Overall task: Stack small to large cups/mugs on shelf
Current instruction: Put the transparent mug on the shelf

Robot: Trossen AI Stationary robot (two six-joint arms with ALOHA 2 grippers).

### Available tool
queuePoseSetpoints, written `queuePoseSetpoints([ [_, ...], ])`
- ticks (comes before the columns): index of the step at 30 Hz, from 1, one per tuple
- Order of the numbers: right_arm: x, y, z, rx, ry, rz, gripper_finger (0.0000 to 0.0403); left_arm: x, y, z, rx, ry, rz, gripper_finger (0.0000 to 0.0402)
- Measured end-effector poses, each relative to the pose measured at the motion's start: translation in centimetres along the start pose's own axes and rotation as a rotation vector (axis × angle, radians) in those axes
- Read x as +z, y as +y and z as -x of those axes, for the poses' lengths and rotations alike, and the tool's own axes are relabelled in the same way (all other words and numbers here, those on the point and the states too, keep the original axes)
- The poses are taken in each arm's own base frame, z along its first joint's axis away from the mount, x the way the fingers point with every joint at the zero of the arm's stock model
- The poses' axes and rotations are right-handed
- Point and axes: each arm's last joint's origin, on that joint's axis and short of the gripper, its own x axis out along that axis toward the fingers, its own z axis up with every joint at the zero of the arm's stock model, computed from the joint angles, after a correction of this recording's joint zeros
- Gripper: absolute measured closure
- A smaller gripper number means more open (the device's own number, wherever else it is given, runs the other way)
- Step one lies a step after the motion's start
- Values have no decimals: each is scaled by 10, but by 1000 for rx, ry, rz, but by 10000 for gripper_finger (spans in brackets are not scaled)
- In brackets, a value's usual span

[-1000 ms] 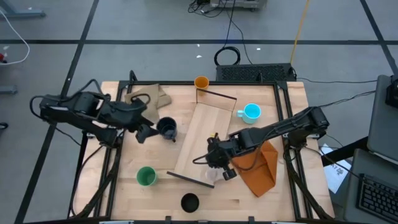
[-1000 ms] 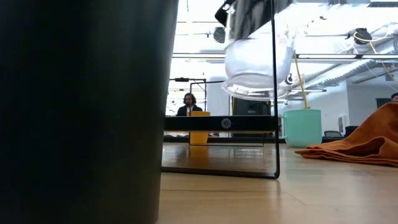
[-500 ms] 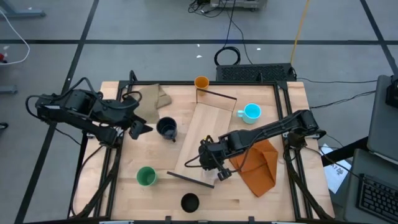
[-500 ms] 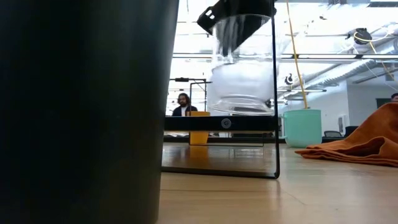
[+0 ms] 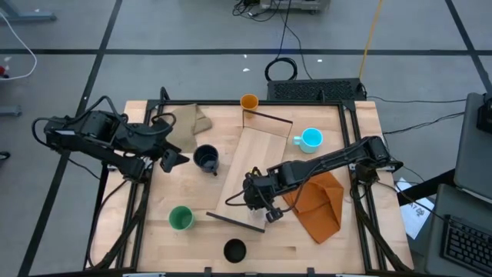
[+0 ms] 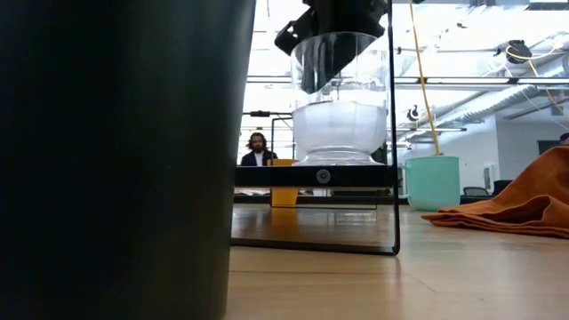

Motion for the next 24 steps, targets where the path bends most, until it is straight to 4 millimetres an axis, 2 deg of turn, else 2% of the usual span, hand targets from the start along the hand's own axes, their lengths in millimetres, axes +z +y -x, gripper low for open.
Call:
queuePoseSetpoints([
  [11, 1, 0, 0, 0, -12, 9, 403, 0, 0, 0, -1, 0, 3, 103],
  [24, 0, -9, 1, 3, -23, -15, 403, 0, 0, 0, -1, -1, 9, 103],
])
